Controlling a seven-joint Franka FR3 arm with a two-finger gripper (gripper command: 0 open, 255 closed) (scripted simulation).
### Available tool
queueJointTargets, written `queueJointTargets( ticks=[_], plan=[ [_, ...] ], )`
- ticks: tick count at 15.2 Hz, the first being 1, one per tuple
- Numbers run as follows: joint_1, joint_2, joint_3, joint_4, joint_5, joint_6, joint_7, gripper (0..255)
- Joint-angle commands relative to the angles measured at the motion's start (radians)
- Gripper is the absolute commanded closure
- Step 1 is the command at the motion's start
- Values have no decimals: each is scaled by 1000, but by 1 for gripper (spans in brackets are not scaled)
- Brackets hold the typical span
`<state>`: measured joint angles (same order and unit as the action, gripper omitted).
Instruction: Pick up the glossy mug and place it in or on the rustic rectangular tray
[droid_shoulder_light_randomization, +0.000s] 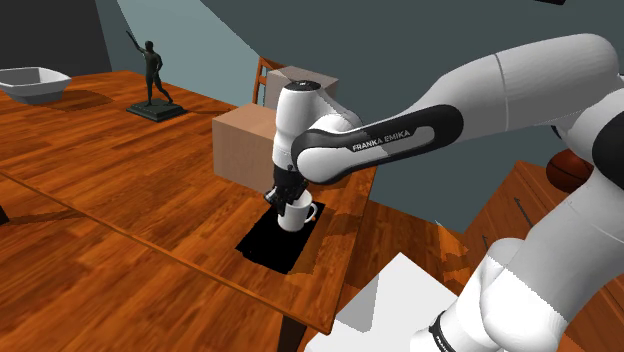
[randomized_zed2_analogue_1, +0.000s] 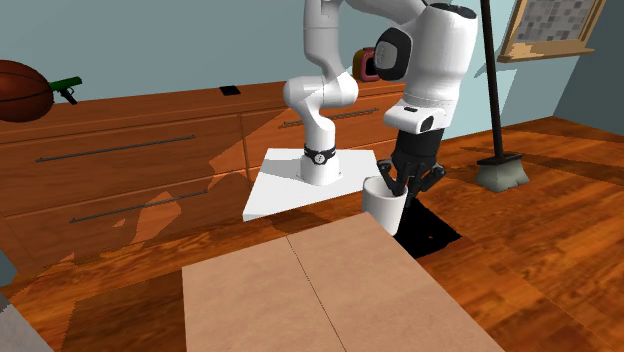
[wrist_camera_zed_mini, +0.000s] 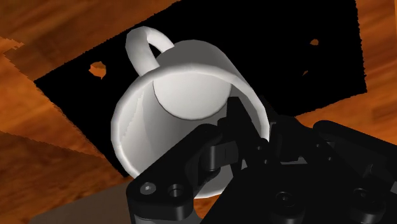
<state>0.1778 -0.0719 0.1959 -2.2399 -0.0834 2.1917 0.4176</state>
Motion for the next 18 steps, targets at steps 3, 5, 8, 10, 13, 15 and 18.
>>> queueJointTargets(
  ticks=[3, 5, 8, 10, 13, 15, 18],
  plan=[
    [0, 0, 0, 0, 0, 0, 0, 0],
    [0, 0, 0, 0, 0, 0, 0, 0],
    [2, -31, 1, 37, 11, -66, -7, 0],
    [4, -54, 2, 74, 18, -126, -12, 0],
    [5, -54, 2, 74, 18, -126, -12, 0],
    [5, -54, 2, 74, 18, -126, -12, 0],
    [5, -54, 2, 74, 18, -126, -12, 0]
  ],
)
